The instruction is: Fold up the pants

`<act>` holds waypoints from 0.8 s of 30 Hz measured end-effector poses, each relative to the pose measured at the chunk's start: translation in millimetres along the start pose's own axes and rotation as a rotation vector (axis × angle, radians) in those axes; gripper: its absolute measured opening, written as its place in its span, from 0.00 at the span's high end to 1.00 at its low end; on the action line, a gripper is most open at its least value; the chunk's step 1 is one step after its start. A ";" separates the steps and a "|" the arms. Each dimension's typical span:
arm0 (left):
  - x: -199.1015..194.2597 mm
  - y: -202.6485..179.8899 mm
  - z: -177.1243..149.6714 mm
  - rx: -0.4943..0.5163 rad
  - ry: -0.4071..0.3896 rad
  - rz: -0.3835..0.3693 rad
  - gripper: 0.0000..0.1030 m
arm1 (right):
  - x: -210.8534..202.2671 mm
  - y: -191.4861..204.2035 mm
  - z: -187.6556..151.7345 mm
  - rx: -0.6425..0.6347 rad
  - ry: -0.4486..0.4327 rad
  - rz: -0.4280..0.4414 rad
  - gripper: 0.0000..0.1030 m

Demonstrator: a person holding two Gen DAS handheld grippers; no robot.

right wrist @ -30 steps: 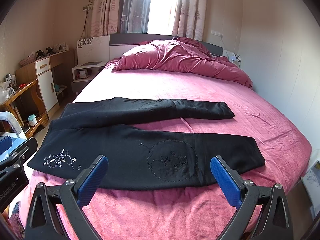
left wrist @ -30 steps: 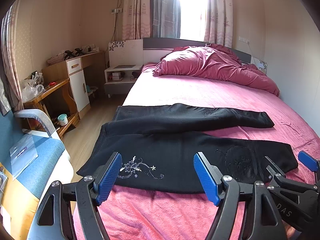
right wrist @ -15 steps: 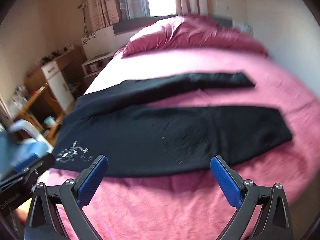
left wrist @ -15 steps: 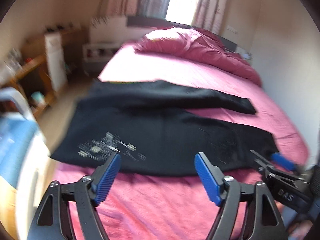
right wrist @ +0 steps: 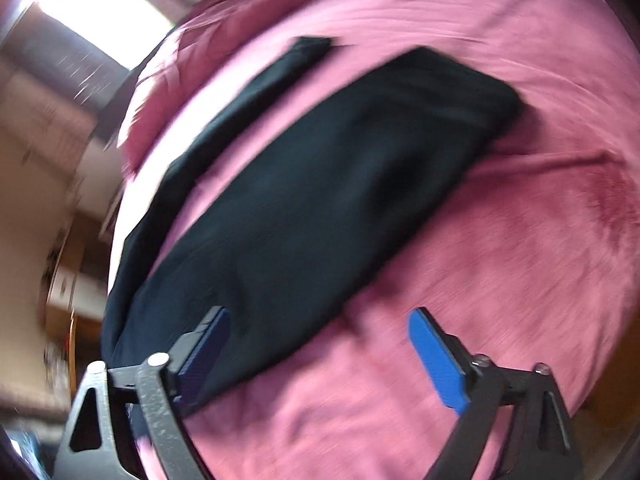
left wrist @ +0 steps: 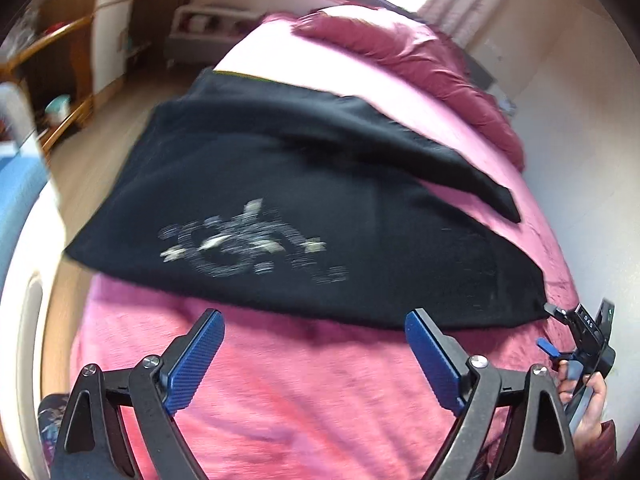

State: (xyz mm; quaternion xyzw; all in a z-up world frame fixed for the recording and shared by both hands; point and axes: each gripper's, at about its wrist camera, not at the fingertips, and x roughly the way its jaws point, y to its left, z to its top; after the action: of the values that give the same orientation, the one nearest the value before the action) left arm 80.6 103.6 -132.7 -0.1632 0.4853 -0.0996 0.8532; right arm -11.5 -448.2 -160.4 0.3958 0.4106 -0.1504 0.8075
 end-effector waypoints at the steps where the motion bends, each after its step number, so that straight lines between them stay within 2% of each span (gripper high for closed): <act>1: 0.7 11.9 -0.7 -0.026 0.008 0.007 0.15 | 2.6 -11.1 7.1 0.039 0.006 -0.005 0.21; 3: 3.6 37.1 -1.5 -0.080 0.024 0.036 0.35 | 9.0 -34.4 22.5 0.123 0.003 0.002 0.27; 4: 5.3 49.2 -1.7 -0.105 0.035 0.062 0.38 | 12.1 -39.2 25.0 0.143 -0.006 0.003 0.30; 6: 7.4 74.6 -1.6 -0.182 0.050 0.079 0.51 | 13.3 -43.8 34.7 0.162 -0.026 0.023 0.30; 9: 8.3 109.2 2.4 -0.319 0.045 0.075 0.52 | 18.4 -40.8 44.7 0.144 -0.035 0.011 0.30; 12: 12.7 132.1 7.7 -0.426 0.035 0.040 0.52 | 27.7 -40.7 56.2 0.134 -0.039 -0.004 0.30; 16: 22.8 142.4 18.6 -0.477 -0.001 0.025 0.52 | 33.7 -39.3 74.4 0.134 -0.044 -0.033 0.31; 18: 31.8 146.9 22.4 -0.516 -0.007 0.034 0.55 | 36.8 -36.9 80.0 0.120 -0.045 -0.064 0.37; 19: 33.0 147.2 25.0 -0.533 -0.011 0.042 0.62 | 37.4 -35.0 81.3 0.111 -0.046 -0.079 0.51; 20: 32.0 147.4 27.4 -0.537 -0.021 0.059 0.80 | 37.9 -33.6 83.4 0.099 -0.046 -0.095 0.72; 21: 30.0 146.7 30.6 -0.529 -0.032 0.079 0.88 | 36.6 -32.9 86.2 0.089 -0.037 -0.099 0.77; 24: 18.6 142.0 35.8 -0.492 -0.071 0.077 0.93 | 25.7 -25.5 89.8 0.041 -0.053 -0.116 0.82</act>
State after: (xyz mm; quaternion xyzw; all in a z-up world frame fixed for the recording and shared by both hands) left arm 122.5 235.6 -183.7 -0.3507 0.4703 0.0600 0.8076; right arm 38.8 -530.9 -162.3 0.3836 0.4080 -0.2158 0.7999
